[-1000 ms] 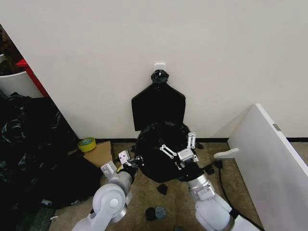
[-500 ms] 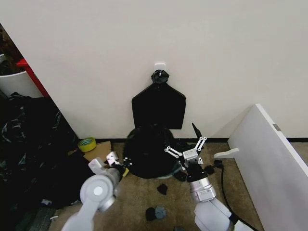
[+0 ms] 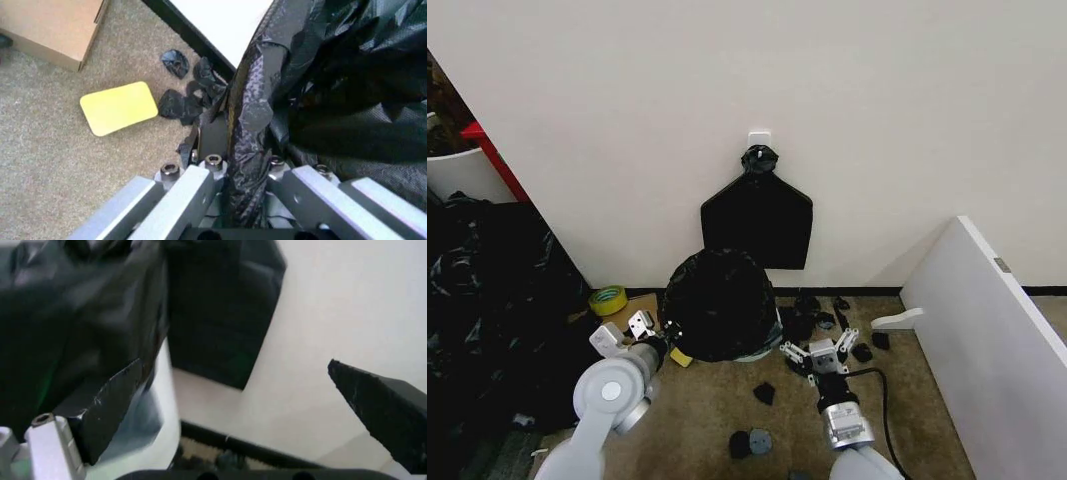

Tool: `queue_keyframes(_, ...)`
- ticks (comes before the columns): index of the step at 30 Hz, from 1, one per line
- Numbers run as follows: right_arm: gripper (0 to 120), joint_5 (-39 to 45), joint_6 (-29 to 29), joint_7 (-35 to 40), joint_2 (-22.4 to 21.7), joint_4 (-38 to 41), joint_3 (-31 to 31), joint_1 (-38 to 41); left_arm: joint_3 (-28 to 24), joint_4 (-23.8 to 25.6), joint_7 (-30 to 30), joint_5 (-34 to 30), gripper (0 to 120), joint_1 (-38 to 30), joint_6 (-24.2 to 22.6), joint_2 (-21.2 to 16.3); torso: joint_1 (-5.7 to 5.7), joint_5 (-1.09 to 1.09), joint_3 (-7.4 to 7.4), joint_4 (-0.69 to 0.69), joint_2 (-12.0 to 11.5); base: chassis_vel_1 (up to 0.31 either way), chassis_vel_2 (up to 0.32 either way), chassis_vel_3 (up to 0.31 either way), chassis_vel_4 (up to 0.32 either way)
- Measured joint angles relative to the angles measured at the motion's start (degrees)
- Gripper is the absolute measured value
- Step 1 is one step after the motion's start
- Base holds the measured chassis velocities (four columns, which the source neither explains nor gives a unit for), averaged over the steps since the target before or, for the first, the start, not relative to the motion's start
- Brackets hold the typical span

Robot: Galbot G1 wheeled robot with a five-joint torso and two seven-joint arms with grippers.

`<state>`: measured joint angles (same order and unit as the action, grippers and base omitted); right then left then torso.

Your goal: Place the garbage bag over the trash bin.

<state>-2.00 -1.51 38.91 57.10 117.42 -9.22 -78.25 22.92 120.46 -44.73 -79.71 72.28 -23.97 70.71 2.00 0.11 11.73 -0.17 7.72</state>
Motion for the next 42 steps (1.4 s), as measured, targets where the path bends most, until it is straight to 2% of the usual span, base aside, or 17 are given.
queue_keyframes(14,100,-3.9,6.0,-5.3,2.3,-8.8,-1.3,1.1,0.0,4.4,-0.5,-0.6,1,1.7,-1.1,0.3,0.0,0.01,0.0,0.0,0.0,0.0,0.0,0.0,0.0)
queue_keyframes(21,100,-16.3,10.5,-6.2,1.6,-16.4,1.5,2.3,0.7,5.9,-0.8,-1.6,1,1.9,-1.7,0.0,0.0,0.01,0.0,-0.01,0.0,0.0,0.0,0.0,0.0)
queue_keyframes(26,100,-20.2,13.0,-6.1,1.3,-17.7,2.7,2.4,0.5,5.8,-0.8,-1.5,1,1.9,-1.7,0.1,0.0,0.01,0.01,0.0,0.0,0.0,0.0,0.0,0.0)
queue_keyframes(34,100,-16.7,14.0,-3.5,-0.5,-13.7,3.6,1.2,-0.9,4.3,-0.3,0.7,1,1.6,-1.6,0.1,0.0,0.0,0.01,-0.01,0.0,0.0,0.0,0.0,0.0)
queue_keyframes(38,100,-11.8,13.2,-0.5,-1.2,-11.0,3.8,0.3,-1.6,3.5,0.1,2.1,1,1.6,-1.3,-0.1,0.0,0.0,0.01,-0.01,0.0,0.0,0.0,0.0,0.0)
queue_keyframes(42,100,-1.5,9.5,5.9,-1.5,-6.1,3.1,-0.2,-4.9,2.2,0.3,5.1,1,2.0,-1.3,-0.7,0.0,0.01,0.0,-0.02,0.0,0.0,0.0,0.0,0.0)
